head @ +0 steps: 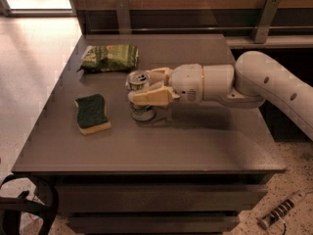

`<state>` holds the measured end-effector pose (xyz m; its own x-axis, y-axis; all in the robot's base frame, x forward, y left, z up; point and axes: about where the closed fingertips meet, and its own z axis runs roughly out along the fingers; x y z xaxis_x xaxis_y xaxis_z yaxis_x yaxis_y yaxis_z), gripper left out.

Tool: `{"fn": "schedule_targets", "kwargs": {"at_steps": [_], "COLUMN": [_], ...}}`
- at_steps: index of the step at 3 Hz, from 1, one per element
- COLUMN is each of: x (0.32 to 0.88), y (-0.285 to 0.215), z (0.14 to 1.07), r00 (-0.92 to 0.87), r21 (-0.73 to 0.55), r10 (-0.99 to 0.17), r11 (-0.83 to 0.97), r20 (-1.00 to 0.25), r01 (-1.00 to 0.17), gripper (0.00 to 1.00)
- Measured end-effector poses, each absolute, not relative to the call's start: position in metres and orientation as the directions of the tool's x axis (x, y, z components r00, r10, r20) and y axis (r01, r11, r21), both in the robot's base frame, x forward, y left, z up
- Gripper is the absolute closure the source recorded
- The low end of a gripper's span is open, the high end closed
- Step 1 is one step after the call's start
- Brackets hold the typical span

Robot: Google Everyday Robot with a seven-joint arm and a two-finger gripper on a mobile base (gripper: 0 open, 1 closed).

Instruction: Move 7up can near sponge

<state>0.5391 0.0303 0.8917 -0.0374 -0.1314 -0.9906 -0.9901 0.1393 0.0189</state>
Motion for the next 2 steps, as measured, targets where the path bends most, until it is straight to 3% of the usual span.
{"fn": "schedule_targets", "kwargs": {"at_steps": [2], "x": [0.5375], "y": [0.0347], "z": [0.8925], "r00": [-0.035], "r21": [0.018], "r10": [-0.132], "r11": [0.131], "r20": [-0.991], "r01": [-0.991], "gripper": [0.05]}}
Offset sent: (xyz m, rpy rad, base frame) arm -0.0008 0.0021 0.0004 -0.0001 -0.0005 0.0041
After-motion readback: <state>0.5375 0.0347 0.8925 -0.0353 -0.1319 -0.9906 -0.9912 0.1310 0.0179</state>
